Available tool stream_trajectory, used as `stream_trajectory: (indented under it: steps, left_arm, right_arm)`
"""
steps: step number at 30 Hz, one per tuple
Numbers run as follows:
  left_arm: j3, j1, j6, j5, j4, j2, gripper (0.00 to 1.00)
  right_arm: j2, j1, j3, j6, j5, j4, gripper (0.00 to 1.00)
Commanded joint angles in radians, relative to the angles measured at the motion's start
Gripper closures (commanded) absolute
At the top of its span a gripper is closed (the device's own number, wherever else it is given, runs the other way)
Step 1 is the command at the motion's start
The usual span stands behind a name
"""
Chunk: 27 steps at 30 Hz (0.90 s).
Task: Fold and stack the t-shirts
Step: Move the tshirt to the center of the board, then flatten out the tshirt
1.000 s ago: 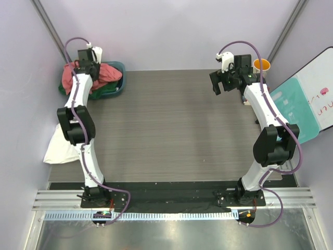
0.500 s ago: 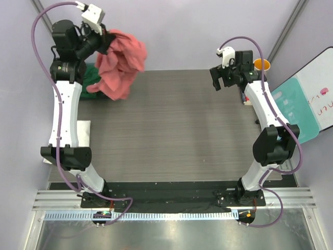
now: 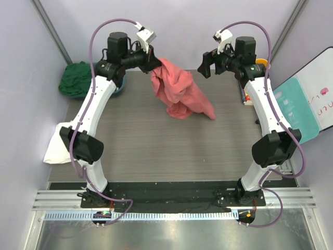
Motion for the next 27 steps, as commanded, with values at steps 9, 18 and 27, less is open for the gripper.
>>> stream_trajectory:
  steps: [9, 18, 27]
  left_arm:
    - [-0.138, -0.002, 0.149, -0.019, 0.030, -0.035, 0.00]
    - [-0.378, -0.044, 0.459, -0.131, -0.060, -0.090, 0.00]
    - [-0.661, -0.051, 0.414, -0.508, 0.179, -0.139, 0.00]
  right_arm:
    - [-0.049, 0.061, -0.056, -0.028, 0.017, 0.001, 0.00]
    - [0.023, 0.044, -0.225, -0.112, 0.154, 0.002, 0.00]
    - [0.023, 0.186, -0.298, -0.273, 0.206, 0.034, 0.00]
